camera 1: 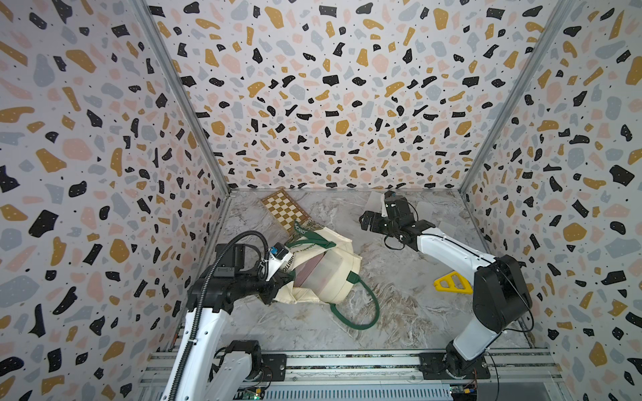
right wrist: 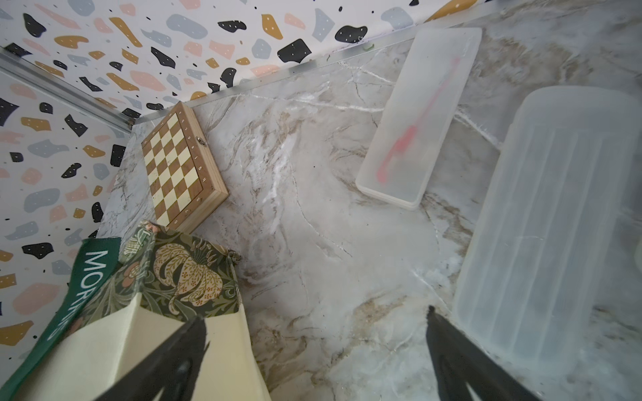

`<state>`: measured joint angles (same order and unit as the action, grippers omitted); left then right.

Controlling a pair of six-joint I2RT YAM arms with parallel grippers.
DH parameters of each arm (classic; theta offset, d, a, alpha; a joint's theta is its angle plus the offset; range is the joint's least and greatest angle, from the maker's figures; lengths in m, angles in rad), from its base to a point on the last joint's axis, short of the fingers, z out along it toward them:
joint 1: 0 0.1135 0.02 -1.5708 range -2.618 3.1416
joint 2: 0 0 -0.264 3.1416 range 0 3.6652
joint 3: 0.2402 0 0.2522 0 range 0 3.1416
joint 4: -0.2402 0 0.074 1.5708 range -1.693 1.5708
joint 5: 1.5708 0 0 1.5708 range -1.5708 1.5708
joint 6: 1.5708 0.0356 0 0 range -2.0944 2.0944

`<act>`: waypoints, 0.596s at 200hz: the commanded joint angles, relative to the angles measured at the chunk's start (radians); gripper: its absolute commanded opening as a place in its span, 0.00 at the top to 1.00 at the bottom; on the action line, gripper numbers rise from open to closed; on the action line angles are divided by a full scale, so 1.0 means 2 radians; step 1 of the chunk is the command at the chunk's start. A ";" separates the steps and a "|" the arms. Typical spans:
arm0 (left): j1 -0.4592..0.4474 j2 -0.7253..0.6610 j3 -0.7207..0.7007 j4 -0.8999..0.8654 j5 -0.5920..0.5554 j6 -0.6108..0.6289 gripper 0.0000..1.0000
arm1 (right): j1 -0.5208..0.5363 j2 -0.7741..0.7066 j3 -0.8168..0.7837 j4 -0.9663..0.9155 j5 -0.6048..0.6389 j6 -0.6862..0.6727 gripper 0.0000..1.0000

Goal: Take out the pencil case from the canvas bag
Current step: Place the pencil case at the center of the board.

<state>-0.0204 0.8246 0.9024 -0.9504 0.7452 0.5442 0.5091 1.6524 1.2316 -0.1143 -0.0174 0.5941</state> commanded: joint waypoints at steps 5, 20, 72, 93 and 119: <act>0.005 0.012 0.022 -0.018 -0.022 0.004 1.00 | 0.014 -0.051 -0.025 0.016 0.031 -0.023 0.01; 0.005 0.009 0.024 -0.017 -0.015 -0.005 1.00 | 0.023 -0.075 -0.048 0.024 0.042 -0.019 0.00; 0.005 -0.021 -0.011 0.028 -0.021 -0.063 1.00 | 0.068 -0.169 -0.139 0.078 0.060 -0.001 0.00; 0.005 -0.029 -0.021 0.030 -0.018 -0.067 1.00 | 0.095 -0.188 -0.160 0.092 0.080 0.001 0.00; 0.005 -0.043 -0.033 0.042 -0.013 -0.078 1.00 | 0.119 -0.206 -0.191 0.128 0.084 0.007 0.00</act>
<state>-0.0196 0.7635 0.8680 -0.9081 0.7242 0.4397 0.7147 1.2827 0.8879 0.0586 0.1108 0.5911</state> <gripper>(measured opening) 0.049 0.995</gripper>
